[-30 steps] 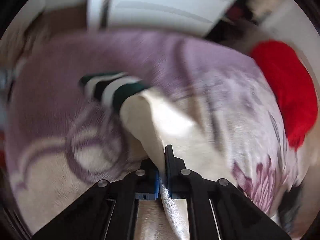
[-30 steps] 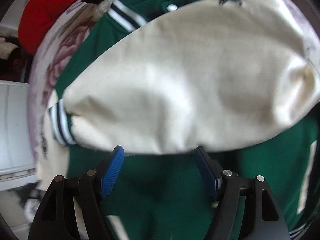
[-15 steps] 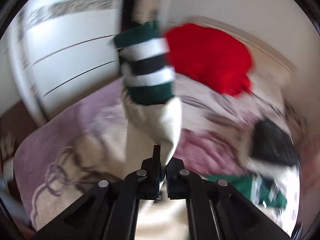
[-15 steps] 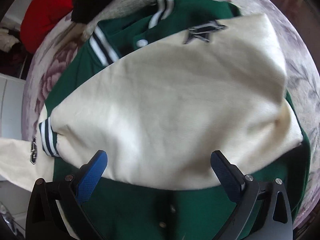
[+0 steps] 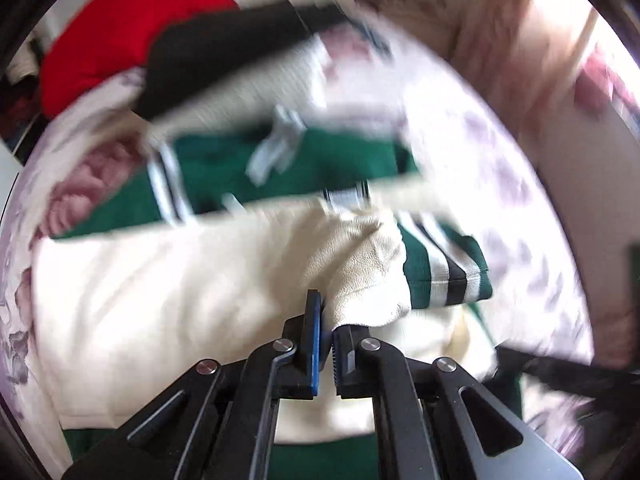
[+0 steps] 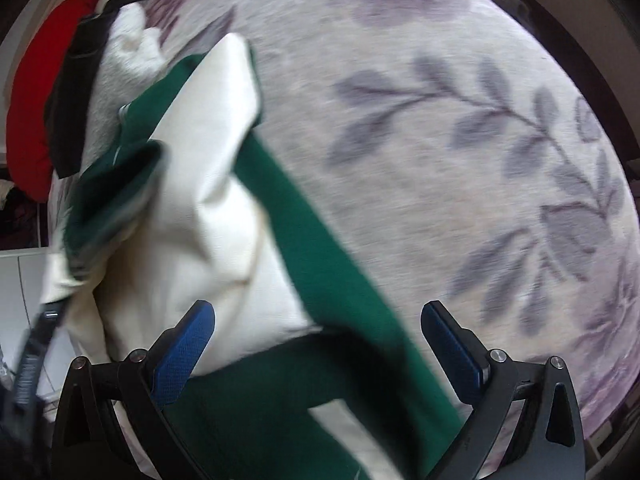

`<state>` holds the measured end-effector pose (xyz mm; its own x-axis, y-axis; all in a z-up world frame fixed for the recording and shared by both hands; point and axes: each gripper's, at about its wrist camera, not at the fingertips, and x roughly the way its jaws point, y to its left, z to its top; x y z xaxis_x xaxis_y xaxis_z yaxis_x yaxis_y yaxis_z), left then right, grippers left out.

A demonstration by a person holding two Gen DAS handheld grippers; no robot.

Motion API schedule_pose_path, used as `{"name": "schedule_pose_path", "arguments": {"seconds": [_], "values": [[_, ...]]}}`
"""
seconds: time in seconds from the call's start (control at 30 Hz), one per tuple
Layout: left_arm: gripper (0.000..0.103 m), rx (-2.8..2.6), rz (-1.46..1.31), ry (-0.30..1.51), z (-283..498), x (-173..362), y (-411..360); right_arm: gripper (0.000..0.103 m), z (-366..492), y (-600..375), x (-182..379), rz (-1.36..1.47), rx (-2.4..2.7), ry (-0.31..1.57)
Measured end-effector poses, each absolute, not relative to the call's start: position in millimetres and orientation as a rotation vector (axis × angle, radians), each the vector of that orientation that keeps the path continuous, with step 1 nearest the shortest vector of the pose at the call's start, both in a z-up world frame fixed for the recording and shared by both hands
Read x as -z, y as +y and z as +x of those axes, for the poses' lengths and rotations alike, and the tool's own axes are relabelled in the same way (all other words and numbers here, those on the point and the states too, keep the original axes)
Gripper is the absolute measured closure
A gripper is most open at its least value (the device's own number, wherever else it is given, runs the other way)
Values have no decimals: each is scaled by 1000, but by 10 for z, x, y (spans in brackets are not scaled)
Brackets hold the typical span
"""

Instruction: Fold large clothes

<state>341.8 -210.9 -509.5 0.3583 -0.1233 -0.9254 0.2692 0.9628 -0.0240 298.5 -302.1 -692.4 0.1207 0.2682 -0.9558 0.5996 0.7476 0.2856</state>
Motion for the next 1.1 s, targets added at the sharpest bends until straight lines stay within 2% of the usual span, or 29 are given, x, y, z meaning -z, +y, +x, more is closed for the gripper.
{"name": "schedule_pose_path", "arguments": {"seconds": [0.13, 0.2, 0.23, 0.27, 0.33, 0.43, 0.6, 0.63, 0.67, 0.7, 0.73, 0.83, 0.93, 1.1], "values": [[96, 226, 184, 1253, 3393, 5232, -2128, 0, 2825, -3460, 6913, 852, 260, 1464], [91, 231, 161, 1270, 3336, 5176, -2013, 0, 2829, -3589, 6875, 932, 223, 1430], [76, 226, 146, 1277, 3360, 5177, -1967, 0, 2858, -3620, 6840, 958, 199, 1408], [46, 220, 113, 1284, 3338, 5142, -1911, 0, 2918, -3640, 6790, 981, 165, 1382], [9, 187, 49, 1281, 3290, 5113, -1743, 0, 3118, -3602, 6698, 1004, 75, 1344], [8, 137, -21, 1272, 3238, 5079, -1545, 0, 3524, -3302, 6699, 990, -38, 1357], [8, -33, -79, 1250, 3141, 4948, -970, 0, 4134, -2628, 7028, 868, -129, 1483], [8, -50, -88, 1245, 3138, 4941, -890, 7, 4194, -2512, 7067, 838, -140, 1504], [8, -79, -93, 1242, 3118, 4914, -769, 30, 4226, -2420, 7064, 776, -104, 1524], [8, -104, -90, 1239, 3123, 4905, -681, 49, 4234, -2371, 7046, 712, -62, 1532], [8, -140, -82, 1238, 3130, 4898, -570, 87, 4207, -2370, 7016, 673, -22, 1523], [8, -217, -96, 1231, 3168, 4897, -206, 96, 4003, -2627, 6799, 748, 29, 1426], [8, -310, -82, 1212, 3314, 4966, 171, 97, 3879, -2843, 6730, 728, 104, 1395], [8, -459, -80, 1251, 3678, 5445, 744, 96, 3916, -2849, 7122, 680, 69, 1490]]}}
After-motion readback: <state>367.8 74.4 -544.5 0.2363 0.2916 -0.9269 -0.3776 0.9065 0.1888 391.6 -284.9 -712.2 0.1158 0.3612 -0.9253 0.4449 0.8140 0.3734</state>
